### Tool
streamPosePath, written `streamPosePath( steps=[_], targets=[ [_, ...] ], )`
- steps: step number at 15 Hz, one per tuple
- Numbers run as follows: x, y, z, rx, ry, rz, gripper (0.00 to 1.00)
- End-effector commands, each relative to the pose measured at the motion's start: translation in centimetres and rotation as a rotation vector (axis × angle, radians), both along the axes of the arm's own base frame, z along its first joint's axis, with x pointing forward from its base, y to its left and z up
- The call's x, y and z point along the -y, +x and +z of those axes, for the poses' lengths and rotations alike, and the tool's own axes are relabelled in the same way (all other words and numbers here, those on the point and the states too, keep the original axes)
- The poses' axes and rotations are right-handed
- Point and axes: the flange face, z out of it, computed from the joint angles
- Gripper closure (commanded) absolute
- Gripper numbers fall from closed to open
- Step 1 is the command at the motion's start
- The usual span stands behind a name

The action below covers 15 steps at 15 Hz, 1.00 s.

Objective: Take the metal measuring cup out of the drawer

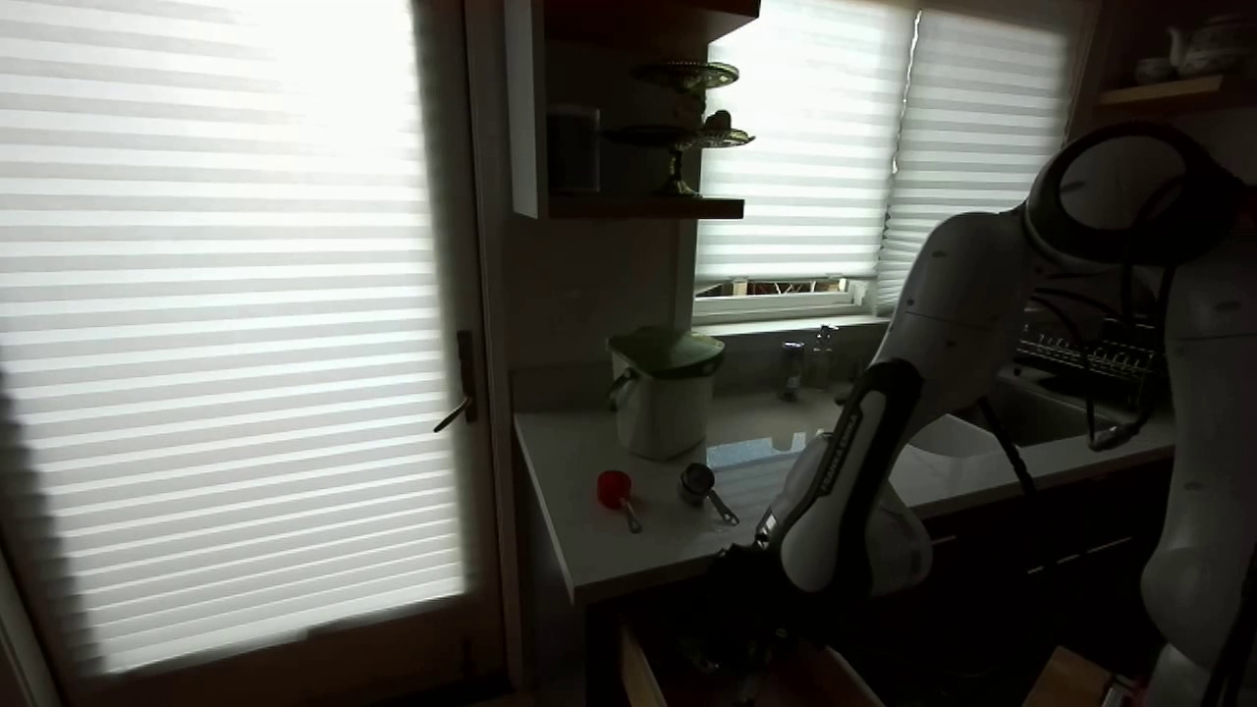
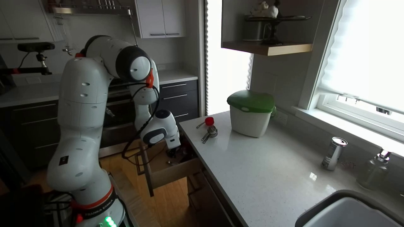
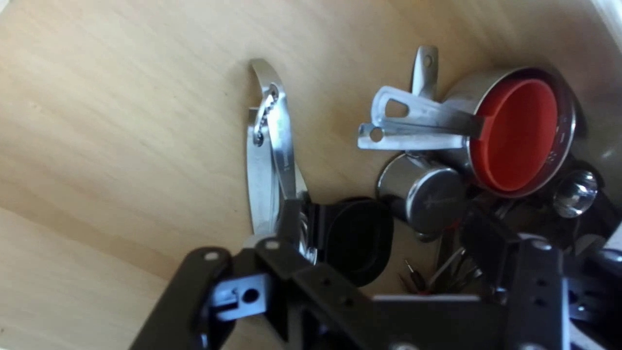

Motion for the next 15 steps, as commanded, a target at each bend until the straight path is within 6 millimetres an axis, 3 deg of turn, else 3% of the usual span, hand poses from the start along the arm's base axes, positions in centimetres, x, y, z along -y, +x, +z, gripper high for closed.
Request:
streamPosePath(
  steps=[1,4,11,15],
  targets=[
    [-0.8,0.2,-1.3,0.004,0.041,-0.059,0.16],
    [-1.7,0.7,-1.8,0.008,0.068,-0.088,0.07],
    [-1.7,2.0,-3.2,0.06,0.087,-0.194,0.33],
    [-1.4,2.5,-4.3,0.099,0.075,-0.244,0.24]
  ],
)
